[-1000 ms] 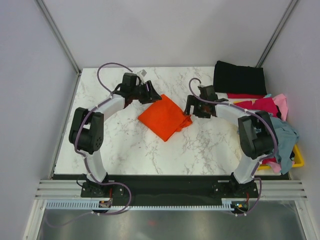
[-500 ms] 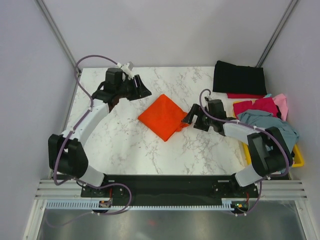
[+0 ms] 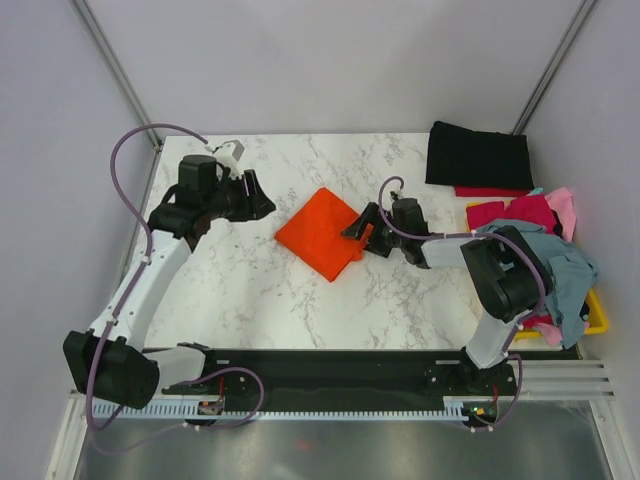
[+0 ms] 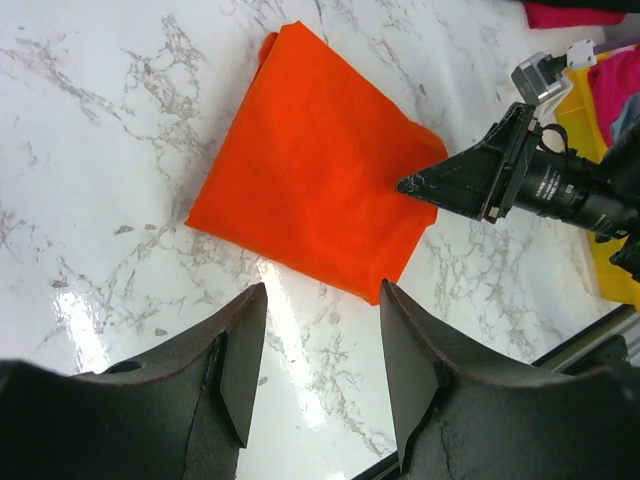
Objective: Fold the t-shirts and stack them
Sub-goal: Neatly place the folded tshirt to the corner
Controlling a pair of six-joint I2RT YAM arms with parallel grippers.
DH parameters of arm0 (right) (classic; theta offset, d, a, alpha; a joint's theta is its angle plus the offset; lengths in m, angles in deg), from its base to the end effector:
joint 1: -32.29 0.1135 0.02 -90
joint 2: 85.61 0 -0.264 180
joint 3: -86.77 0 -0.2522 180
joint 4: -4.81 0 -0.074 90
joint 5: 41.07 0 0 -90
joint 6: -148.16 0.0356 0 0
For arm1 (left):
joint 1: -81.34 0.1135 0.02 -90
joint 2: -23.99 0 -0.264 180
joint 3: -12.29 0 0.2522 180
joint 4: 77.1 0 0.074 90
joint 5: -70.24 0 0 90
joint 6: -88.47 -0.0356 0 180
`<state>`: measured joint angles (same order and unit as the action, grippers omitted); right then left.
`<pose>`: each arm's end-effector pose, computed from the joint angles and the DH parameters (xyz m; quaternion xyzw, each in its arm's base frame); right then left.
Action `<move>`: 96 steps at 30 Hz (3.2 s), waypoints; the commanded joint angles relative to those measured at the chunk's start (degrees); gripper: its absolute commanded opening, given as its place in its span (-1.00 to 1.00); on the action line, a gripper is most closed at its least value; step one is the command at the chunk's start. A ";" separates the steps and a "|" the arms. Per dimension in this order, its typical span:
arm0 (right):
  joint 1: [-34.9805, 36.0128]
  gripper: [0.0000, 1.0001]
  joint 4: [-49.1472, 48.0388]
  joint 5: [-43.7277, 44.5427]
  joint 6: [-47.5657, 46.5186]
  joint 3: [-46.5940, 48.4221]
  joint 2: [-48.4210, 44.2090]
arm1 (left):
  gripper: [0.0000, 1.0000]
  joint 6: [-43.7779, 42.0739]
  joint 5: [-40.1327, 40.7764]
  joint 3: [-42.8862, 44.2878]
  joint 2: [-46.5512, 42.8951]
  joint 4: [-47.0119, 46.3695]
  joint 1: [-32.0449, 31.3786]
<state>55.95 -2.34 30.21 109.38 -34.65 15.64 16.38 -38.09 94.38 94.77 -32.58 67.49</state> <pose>0.3111 0.1488 0.1389 0.1367 0.8697 0.3894 0.2707 0.2600 -0.0756 0.3532 0.0449 0.8706 -0.2632 0.4132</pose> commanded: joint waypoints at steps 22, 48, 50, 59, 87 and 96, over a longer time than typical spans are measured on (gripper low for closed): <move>-6.08 -1.00 47.77 3.76 -41.06 46.56 15.55 | 0.05 -4.29 3.12 -10.42 -7.68 -1.15 1.10; -18.73 -1.00 53.78 34.80 -74.95 71.98 20.04 | -0.02 -3.32 0.31 -10.68 -3.90 -1.23 1.01; -19.35 -1.00 52.73 34.72 -76.79 73.47 20.56 | -0.02 -3.32 0.22 -10.68 -3.72 -1.23 1.01; -23.13 -1.00 50.18 33.75 -78.64 80.16 21.88 | -0.03 -3.41 0.22 -10.68 -2.93 -1.23 0.93; -30.34 -1.00 46.92 28.04 -77.33 82.71 26.53 | -0.06 -3.41 0.05 -10.77 -2.05 -1.23 0.22; -33.06 -1.00 41.83 27.60 -77.85 85.26 32.60 | -0.06 -3.50 0.22 -10.86 -1.79 -1.06 -0.04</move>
<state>23.98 44.90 58.89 31.53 46.74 47.44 14.61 -36.80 83.76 92.78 -32.20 67.93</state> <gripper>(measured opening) 0.058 0.473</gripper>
